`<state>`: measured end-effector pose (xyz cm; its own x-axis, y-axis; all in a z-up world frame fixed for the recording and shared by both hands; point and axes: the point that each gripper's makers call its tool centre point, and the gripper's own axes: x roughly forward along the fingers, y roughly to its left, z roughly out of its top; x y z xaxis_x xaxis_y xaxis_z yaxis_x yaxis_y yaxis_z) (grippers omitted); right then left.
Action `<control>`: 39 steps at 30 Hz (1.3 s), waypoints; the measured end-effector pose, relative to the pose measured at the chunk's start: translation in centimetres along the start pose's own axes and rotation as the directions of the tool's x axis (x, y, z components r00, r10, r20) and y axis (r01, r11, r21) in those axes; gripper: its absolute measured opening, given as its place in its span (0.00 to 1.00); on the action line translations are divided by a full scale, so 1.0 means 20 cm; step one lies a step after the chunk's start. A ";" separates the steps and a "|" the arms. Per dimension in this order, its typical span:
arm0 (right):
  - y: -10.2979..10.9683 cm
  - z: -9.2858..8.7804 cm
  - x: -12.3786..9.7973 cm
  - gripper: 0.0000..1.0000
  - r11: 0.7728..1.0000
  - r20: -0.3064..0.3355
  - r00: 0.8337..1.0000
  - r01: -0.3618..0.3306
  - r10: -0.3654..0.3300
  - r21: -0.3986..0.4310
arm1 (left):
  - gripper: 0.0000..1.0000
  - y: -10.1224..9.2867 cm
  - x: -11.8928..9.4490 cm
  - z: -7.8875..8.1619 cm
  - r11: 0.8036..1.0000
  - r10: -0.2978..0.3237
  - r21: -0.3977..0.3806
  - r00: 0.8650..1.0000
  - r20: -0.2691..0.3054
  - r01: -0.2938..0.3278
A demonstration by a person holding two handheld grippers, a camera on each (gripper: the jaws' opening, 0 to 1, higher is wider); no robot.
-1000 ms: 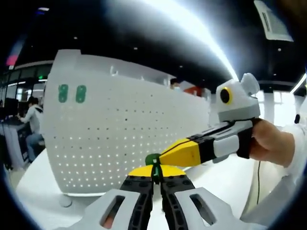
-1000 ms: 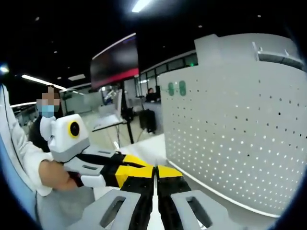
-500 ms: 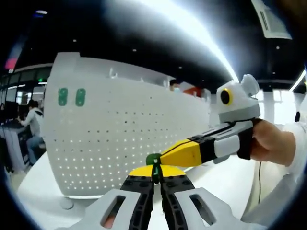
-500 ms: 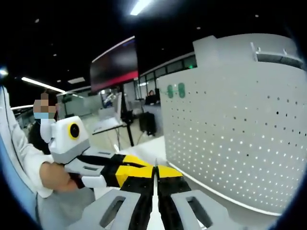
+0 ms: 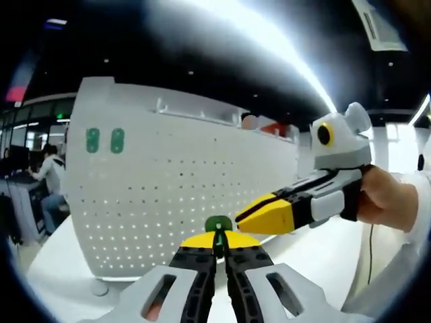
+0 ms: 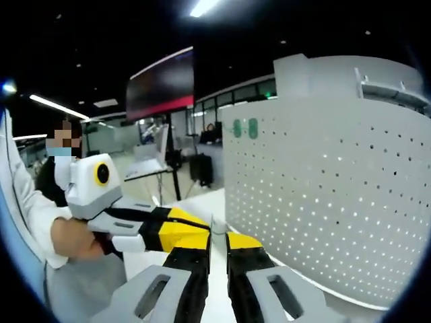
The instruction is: Insert the hook assembly into the mounting plate slot until the hook locks in place.
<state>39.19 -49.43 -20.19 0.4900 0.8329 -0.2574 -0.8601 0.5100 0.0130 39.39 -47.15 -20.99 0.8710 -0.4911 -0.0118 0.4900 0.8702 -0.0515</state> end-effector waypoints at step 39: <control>-0.19 0.08 -0.28 0.23 0.992 0.083 0.989 0.126 -0.126 0.006 | 0.04 0.32 0.17 0.50 0.958 0.202 0.179 0.970 0.138 -0.225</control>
<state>39.99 -55.75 -17.32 0.6048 0.7768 -0.1758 -0.7905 0.6123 -0.0141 45.72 -42.89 -11.33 0.9485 -0.2949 0.1159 0.2796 0.9510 0.1319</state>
